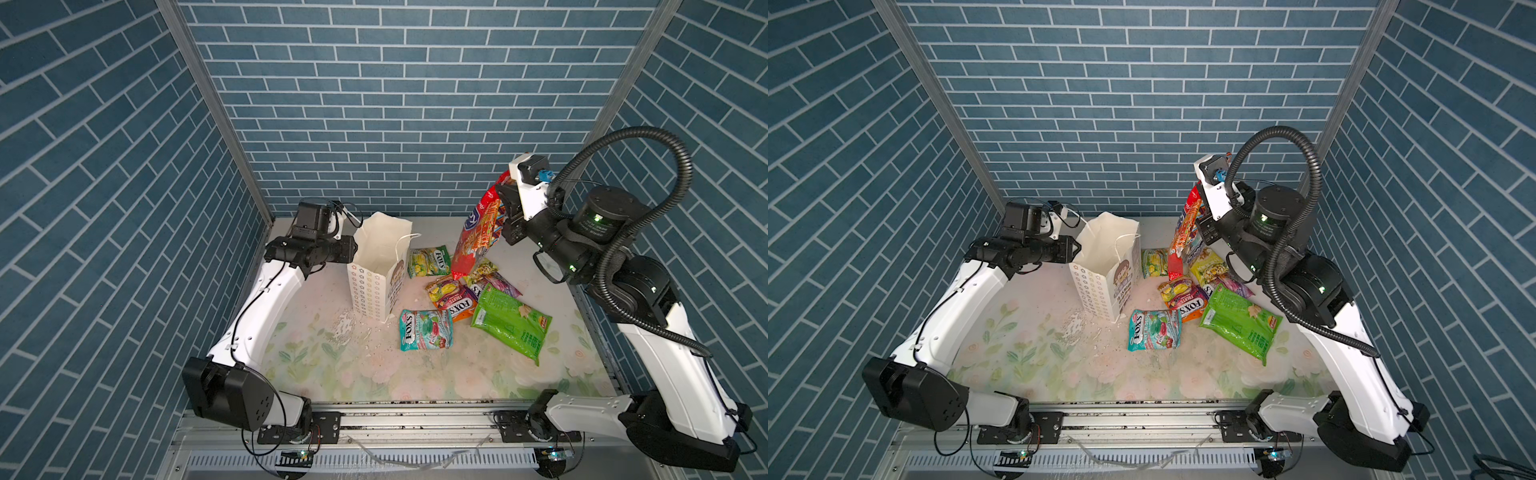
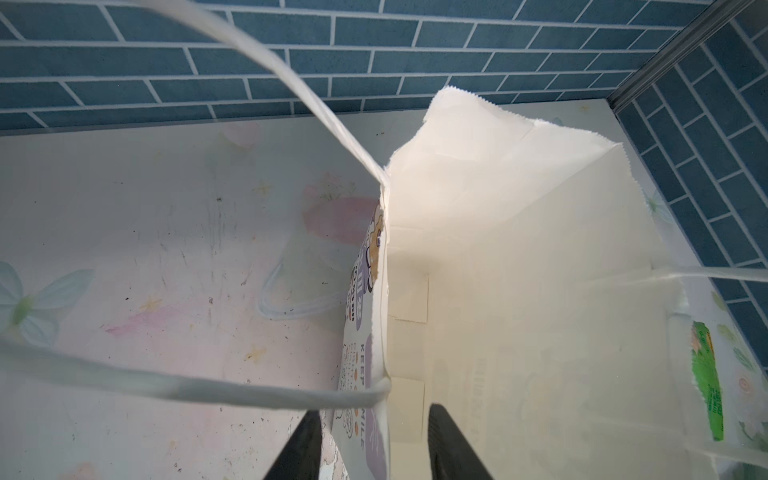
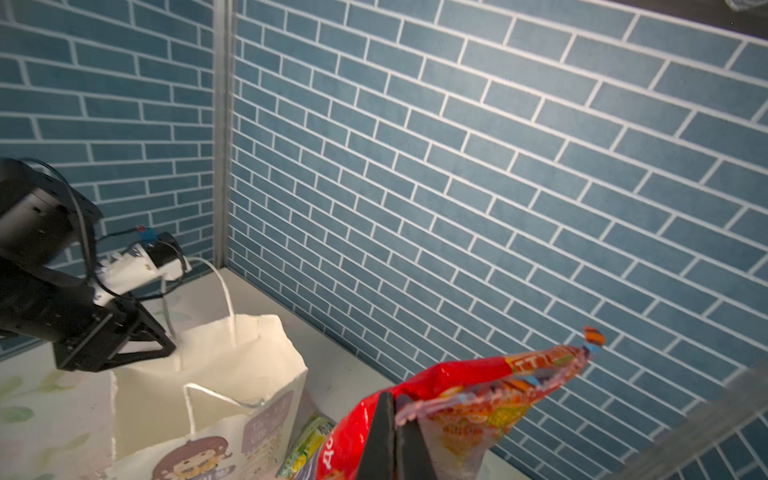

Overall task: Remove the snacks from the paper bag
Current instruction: 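Carry the red packet back toward the snack pile beside the bag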

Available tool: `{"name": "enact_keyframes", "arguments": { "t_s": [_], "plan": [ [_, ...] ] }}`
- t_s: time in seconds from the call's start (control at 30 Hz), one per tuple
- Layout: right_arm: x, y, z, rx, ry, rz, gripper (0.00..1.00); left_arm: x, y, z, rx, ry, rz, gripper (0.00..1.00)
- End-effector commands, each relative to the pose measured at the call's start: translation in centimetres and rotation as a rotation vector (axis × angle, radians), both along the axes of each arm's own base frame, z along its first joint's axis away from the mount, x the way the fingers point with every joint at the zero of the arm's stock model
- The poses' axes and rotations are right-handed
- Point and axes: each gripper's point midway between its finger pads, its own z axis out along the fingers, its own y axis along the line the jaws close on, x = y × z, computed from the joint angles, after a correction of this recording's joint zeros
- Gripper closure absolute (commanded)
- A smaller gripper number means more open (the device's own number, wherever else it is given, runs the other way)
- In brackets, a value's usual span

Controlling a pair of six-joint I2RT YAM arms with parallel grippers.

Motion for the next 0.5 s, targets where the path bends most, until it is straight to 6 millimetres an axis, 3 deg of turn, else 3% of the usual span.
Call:
{"name": "enact_keyframes", "arguments": {
  "t_s": [0.0, 0.13, 0.27, 0.47],
  "plan": [
    [0.1, -4.0, 3.2, 0.041, -0.116, -0.179, 1.00, 0.7, -0.1, 0.7, -0.009, -0.018, 0.000, 0.59],
    [1.8, -4.7, -0.5, -0.002, -0.018, -0.260, 1.00, 1.3, -0.3, -0.2, -0.002, 0.007, -0.007, 0.67],
    [4.2, -4.7, -5.6, -0.019, 0.143, -0.278, 1.00, 1.6, -0.2, -0.7, 0.002, 0.021, 0.002, 0.85],
    [6.6, -1.3, -11.4, 0.000, 0.334, -0.140, 1.00, 1.7, 1.0, -0.3, 0.050, 0.007, 0.057, 0.94]
  ]
}}
